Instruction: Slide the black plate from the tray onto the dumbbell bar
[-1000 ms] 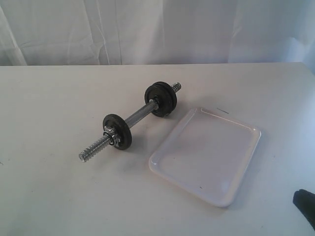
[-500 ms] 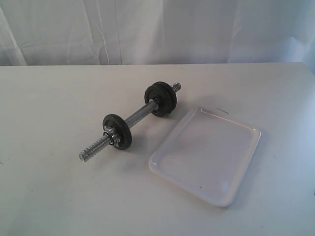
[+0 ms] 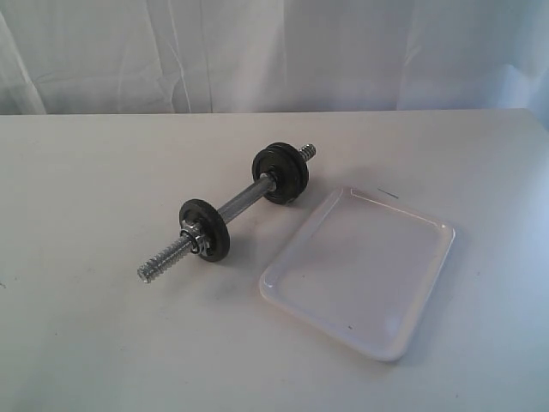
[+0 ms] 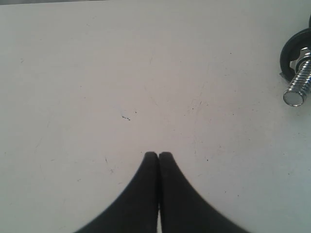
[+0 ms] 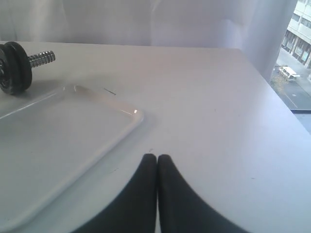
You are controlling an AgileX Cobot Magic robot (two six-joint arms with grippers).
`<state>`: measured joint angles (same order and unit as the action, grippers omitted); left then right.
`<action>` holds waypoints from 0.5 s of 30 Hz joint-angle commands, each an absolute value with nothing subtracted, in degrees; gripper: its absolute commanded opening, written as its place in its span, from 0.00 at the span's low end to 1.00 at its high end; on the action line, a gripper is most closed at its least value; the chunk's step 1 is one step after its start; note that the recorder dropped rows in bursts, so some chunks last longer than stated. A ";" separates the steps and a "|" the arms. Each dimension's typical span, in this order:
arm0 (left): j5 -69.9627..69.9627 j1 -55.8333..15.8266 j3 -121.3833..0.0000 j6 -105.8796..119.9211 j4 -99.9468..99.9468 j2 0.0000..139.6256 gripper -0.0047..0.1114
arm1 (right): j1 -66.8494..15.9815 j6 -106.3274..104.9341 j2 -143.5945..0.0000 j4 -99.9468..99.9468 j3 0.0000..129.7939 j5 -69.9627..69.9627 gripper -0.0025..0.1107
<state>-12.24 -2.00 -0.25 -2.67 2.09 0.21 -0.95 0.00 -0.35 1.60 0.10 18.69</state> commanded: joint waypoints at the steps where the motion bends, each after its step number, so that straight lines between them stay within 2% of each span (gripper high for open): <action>1: -12.18 -2.39 0.00 -2.67 2.59 0.00 0.04 | -0.67 0.00 0.00 1.48 0.00 18.16 0.02; 11: -12.18 -2.39 0.00 -2.67 2.59 0.00 0.04 | -2.34 0.00 0.00 1.48 0.00 18.16 0.02; 15: -12.18 -2.39 0.00 -2.67 2.59 0.00 0.04 | -6.04 0.00 0.00 1.48 0.00 18.16 0.02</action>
<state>-12.24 -2.00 -0.25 -2.67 2.09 0.21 -4.36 0.00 -0.35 1.49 0.10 18.69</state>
